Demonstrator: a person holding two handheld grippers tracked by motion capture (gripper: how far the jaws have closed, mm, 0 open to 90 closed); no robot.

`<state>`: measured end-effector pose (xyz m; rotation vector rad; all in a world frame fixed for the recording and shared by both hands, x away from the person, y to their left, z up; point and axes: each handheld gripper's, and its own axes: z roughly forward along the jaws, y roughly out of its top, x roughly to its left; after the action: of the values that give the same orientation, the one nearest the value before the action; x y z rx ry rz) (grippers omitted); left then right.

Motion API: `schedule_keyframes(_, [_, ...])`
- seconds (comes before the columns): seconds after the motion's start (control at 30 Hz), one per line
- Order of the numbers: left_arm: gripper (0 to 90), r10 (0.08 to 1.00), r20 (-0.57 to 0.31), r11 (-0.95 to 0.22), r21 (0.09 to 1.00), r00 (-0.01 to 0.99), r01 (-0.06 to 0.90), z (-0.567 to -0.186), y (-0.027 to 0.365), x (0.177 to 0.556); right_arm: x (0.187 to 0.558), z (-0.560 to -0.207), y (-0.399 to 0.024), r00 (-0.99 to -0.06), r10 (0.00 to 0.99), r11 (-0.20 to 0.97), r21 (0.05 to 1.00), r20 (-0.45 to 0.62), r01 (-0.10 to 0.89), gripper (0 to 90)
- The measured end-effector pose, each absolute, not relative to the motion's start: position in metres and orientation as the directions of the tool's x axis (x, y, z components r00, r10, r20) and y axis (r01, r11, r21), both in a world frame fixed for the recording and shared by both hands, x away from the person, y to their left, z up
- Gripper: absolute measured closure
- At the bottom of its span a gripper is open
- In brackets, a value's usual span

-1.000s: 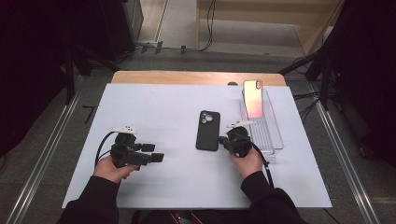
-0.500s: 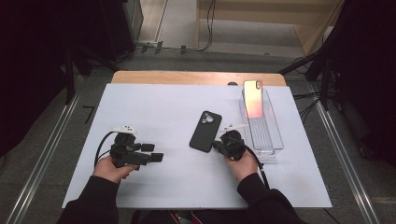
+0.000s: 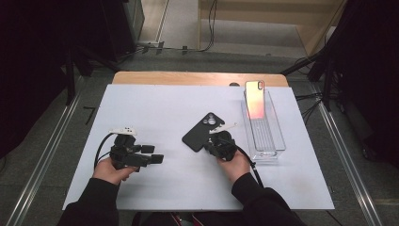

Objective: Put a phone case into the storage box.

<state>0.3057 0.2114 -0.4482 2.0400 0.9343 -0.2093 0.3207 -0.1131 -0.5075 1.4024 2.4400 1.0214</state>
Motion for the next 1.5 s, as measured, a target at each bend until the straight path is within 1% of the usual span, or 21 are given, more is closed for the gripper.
schedule_keyframes(0.13, [27.9, 0.54, -0.457, -0.352, 0.64, 0.707, 0.683, -0.448, 0.212, 0.306, 0.319, -0.504, -0.118, -0.556, 0.797, 0.309, 0.633, 0.236, 0.71, 87.3])
schedule_keyframes(0.23, [27.9, 0.538, -0.458, -0.351, 0.641, 0.708, 0.682, -0.448, 0.212, 0.305, 0.317, -0.495, -0.122, -0.562, 0.787, 0.297, 0.643, 0.254, 0.706, 84.0])
schedule_keyframes(0.3, [27.9, 0.537, -0.457, -0.354, 0.641, 0.709, 0.681, -0.448, 0.211, 0.306, 0.316, -0.489, -0.124, -0.572, 0.777, 0.296, 0.65, 0.263, 0.7, 79.2])
schedule_keyframes(0.4, [27.9, 0.533, -0.458, -0.356, 0.641, 0.711, 0.68, -0.448, 0.21, 0.305, 0.316, -0.48, -0.128, -0.587, 0.754, 0.286, 0.657, 0.295, 0.698, 66.8])
schedule_keyframes(0.47, [27.9, 0.531, -0.457, -0.358, 0.642, 0.714, 0.677, -0.448, 0.21, 0.305, 0.314, -0.474, -0.131, -0.605, 0.732, 0.285, 0.667, 0.312, 0.689, 56.0])
schedule_keyframes(0.5, [27.9, 0.53, -0.457, -0.357, 0.643, 0.714, 0.677, -0.447, 0.21, 0.305, 0.314, -0.472, -0.133, -0.614, 0.72, 0.287, 0.667, 0.323, 0.687, 52.3])
schedule_keyframes(0.73, [27.9, 0.527, -0.454, -0.36, 0.647, 0.718, 0.673, -0.446, 0.21, 0.304, 0.307, -0.454, -0.146, -0.657, 0.658, 0.284, 0.688, 0.367, 0.668, 40.5])
schedule_keyframes(0.83, [27.9, 0.527, -0.452, -0.362, 0.647, 0.72, 0.671, -0.446, 0.208, 0.303, 0.302, -0.448, -0.155, -0.684, 0.643, 0.3, 0.709, 0.345, 0.639, 36.0])
schedule_keyframes(0.93, [27.8, 0.524, -0.448, -0.366, 0.65, 0.725, 0.666, -0.445, 0.207, 0.302, 0.296, -0.443, -0.164, -0.696, 0.635, 0.306, 0.717, 0.337, 0.626, 34.2])
schedule_keyframes(1.1, [27.8, 0.52, -0.449, -0.372, 0.647, 0.727, 0.666, -0.445, 0.206, 0.301, 0.285, -0.439, -0.182, -0.71, 0.615, 0.3, 0.731, 0.343, 0.614, 34.1])
schedule_keyframes(1.37, [27.8, 0.52, -0.446, -0.371, 0.65, 0.728, 0.663, -0.445, 0.204, 0.299, 0.268, -0.438, -0.212, -0.705, 0.618, 0.275, 0.745, 0.347, 0.608, 30.8])
schedule_keyframes(1.5, [27.8, 0.522, -0.442, -0.373, 0.651, 0.73, 0.661, -0.445, 0.203, 0.298, 0.26, -0.44, -0.226, -0.724, 0.6, 0.283, 0.755, 0.341, 0.591, 30.3])
